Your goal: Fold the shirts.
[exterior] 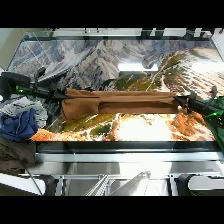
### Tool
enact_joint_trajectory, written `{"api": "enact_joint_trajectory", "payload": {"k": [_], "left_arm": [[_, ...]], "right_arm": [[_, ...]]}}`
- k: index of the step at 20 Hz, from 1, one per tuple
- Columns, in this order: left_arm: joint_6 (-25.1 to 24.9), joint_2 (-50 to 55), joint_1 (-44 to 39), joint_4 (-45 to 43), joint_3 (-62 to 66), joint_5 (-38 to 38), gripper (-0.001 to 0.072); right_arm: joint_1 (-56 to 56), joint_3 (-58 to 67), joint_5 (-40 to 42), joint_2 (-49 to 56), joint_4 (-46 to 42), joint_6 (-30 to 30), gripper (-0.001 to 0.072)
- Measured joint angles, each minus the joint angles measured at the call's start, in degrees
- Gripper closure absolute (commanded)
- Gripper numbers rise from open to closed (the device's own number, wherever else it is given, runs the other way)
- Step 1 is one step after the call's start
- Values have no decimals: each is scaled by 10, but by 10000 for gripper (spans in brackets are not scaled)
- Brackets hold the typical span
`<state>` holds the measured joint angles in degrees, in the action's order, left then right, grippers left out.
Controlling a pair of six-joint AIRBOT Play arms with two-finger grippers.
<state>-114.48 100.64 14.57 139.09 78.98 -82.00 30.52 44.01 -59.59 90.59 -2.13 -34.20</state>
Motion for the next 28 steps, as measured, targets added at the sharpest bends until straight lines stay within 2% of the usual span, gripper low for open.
{"api": "enact_joint_trajectory", "payload": {"k": [5, 9, 10, 11, 12, 13, 14, 16, 17, 18, 19, 21, 22, 23, 24, 25, 28], "left_arm": [[27, 105, -24, -2, 107, -24, 692], [32, 148, -35, -9, 150, -26, 699], [35, 153, -36, -14, 155, -25, 690], [35, 156, -37, -18, 158, -22, 568], [35, 158, -37, -23, 160, -18, 335], [35, 159, -37, -24, 162, -19, 97], [35, 159, -37, -25, 163, -26, 0], [41, 151, -37, -23, 165, -53, 0], [43, 143, -35, -21, 165, -71, 0], [46, 133, -32, -21, 165, -87, 0], [53, 120, -29, -22, 166, -103, 0], [57, 88, -25, -21, 166, -124, 2], [61, 72, -23, -21, 166, -129, 48], [63, 54, -21, -23, 166, -131, 319], [68, 37, -20, -24, 166, -135, 713], [72, 23, -20, -24, 166, -137, 684], [76, -14, -19, -25, 166, -143, 684]], "right_arm": [[-39, 32, 56, 37, 7, 9, 690], [-47, 38, 77, 48, -16, 12, 688], [-48, 39, 78, 49, -23, 12, 651], [-49, 39, 79, 50, -27, 12, 409], [-49, 40, 81, 50, -30, 12, 268], [-48, 41, 70, 50, -32, 12, 268], [-45, 43, 58, 48, -39, 12, 268], [-30, 54, 19, 37, -64, -1, 258], [-18, 66, 2, 27, -91, -23, 121], [-5, 79, -8, 19, -128, -47, 41], [6, 96, -15, 10, -170, -78, 41], [25, 134, -23, 3, -256, -141, 41], [30, 153, -26, 3, -292, -166, 41], [32, 170, -33, 7, -316, -186, 42], [31, 184, -39, 14, -334, -200, 43], [29, 196, -46, 23, -348, -210, 43], [12, 228, -72, 59, -369, -230, 45]]}}
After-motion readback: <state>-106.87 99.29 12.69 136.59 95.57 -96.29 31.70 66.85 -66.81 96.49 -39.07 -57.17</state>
